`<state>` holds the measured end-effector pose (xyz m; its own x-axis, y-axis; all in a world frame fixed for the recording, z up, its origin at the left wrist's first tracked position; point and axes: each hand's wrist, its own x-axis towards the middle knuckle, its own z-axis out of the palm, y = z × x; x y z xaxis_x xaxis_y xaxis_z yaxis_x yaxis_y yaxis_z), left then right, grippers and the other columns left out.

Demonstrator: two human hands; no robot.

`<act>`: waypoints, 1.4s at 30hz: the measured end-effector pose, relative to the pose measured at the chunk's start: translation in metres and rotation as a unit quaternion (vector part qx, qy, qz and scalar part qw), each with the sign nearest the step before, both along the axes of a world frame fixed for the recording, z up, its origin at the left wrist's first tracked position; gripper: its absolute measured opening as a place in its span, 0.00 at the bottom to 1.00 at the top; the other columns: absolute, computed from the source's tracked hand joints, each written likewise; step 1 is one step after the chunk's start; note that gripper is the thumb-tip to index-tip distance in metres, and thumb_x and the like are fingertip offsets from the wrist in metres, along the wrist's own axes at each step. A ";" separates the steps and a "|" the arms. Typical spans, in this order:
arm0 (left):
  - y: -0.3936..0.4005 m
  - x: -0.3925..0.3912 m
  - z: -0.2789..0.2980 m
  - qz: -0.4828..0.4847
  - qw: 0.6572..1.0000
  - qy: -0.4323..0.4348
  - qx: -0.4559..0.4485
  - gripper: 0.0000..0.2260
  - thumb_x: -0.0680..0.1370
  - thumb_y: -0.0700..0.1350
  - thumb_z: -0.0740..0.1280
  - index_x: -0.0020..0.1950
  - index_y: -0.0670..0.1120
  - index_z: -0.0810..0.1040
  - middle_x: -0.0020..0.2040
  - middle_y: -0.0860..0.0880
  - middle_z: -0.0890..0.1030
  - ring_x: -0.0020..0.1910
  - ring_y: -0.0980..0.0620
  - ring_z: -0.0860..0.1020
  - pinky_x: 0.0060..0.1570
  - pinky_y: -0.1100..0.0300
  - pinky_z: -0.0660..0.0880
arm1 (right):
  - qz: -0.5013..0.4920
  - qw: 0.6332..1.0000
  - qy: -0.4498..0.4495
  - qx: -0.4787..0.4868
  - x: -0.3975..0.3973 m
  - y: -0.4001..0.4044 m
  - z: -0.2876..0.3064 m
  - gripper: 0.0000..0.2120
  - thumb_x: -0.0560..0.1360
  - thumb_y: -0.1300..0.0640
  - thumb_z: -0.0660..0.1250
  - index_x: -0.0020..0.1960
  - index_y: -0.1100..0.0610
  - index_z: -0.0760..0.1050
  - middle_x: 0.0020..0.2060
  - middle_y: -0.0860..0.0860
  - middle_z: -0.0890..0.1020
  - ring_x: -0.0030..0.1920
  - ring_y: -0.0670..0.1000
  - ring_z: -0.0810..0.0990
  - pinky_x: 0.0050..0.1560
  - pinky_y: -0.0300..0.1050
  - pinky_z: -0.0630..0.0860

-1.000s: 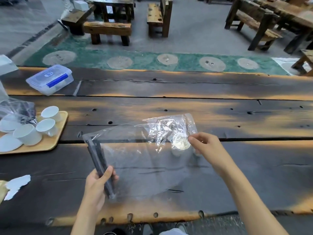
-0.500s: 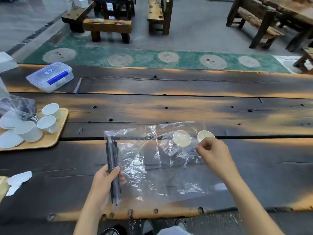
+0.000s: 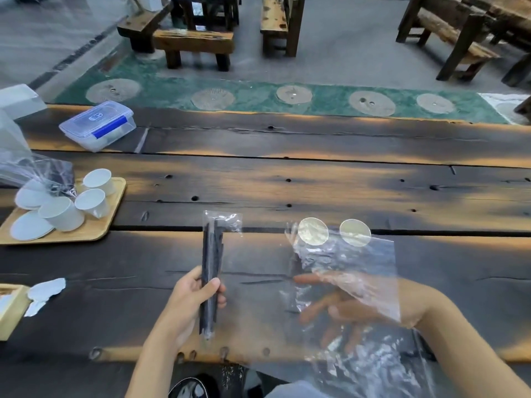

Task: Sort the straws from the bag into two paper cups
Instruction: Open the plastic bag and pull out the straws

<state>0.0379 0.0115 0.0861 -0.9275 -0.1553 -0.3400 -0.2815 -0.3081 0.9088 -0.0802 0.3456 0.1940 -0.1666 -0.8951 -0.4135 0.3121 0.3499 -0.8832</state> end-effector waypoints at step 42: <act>0.097 -0.044 0.062 0.111 0.983 0.023 -0.147 0.10 0.81 0.41 0.66 0.44 0.41 0.84 0.32 0.50 0.82 0.30 0.55 0.76 0.33 0.63 0.76 | -0.311 0.950 0.015 0.003 0.052 -0.102 -0.072 0.04 0.71 0.53 0.72 0.38 0.49 0.82 0.34 0.49 0.84 0.39 0.48 0.82 0.50 0.48 0.76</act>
<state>-0.0065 0.1085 0.1483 -0.8727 -0.4411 -0.2092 -0.1942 -0.0795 0.9777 -0.0283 0.2435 0.1217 -0.6746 -0.6179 -0.4039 0.4338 0.1108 -0.8942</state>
